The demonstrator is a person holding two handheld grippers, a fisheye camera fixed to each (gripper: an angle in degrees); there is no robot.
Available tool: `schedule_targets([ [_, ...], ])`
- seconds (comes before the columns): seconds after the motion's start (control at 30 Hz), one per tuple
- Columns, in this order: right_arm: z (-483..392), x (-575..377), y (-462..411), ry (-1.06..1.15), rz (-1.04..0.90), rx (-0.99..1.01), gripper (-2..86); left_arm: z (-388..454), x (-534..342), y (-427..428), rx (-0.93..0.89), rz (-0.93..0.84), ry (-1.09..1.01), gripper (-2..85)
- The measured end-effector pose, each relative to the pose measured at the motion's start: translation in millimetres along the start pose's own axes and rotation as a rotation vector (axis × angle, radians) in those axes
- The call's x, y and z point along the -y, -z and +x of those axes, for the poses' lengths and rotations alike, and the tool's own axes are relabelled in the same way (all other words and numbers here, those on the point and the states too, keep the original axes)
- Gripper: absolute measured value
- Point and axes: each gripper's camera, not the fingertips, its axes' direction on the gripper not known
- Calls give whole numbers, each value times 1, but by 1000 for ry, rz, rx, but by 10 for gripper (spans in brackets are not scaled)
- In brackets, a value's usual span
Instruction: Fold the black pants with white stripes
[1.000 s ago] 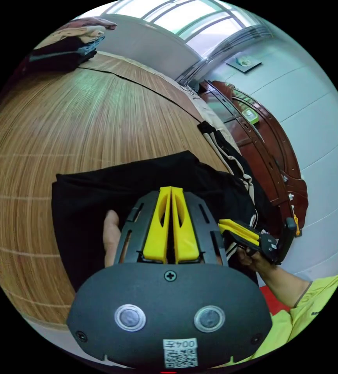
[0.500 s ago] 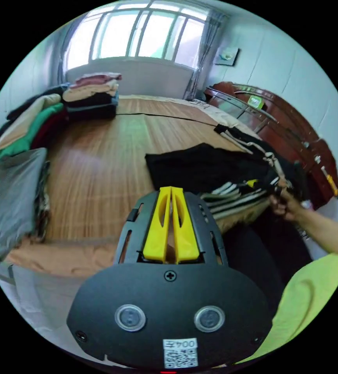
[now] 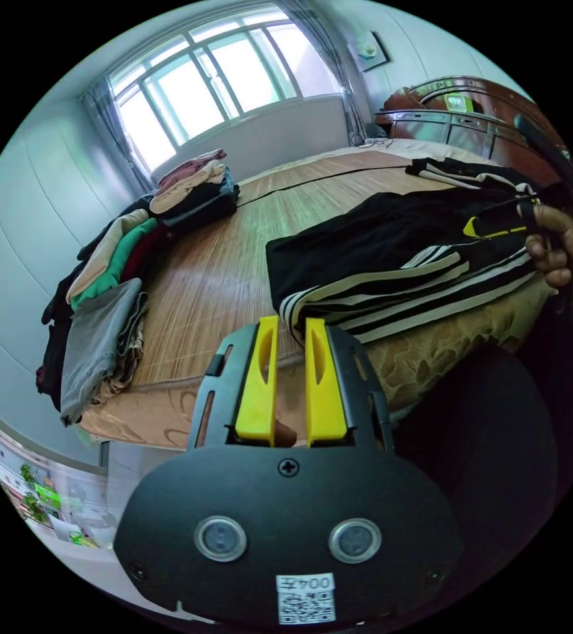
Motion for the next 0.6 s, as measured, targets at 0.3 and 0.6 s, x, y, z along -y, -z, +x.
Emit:
schedule_targets([
  [0.3, -41, 13, 6, 110, 45, -41, 47, 5, -10, -27, 8, -34, -17, 55],
  [0.6, -44, 3, -37, 194, -86, -200, 31, -66, -67, -61, -259, 5, 246, 108],
])
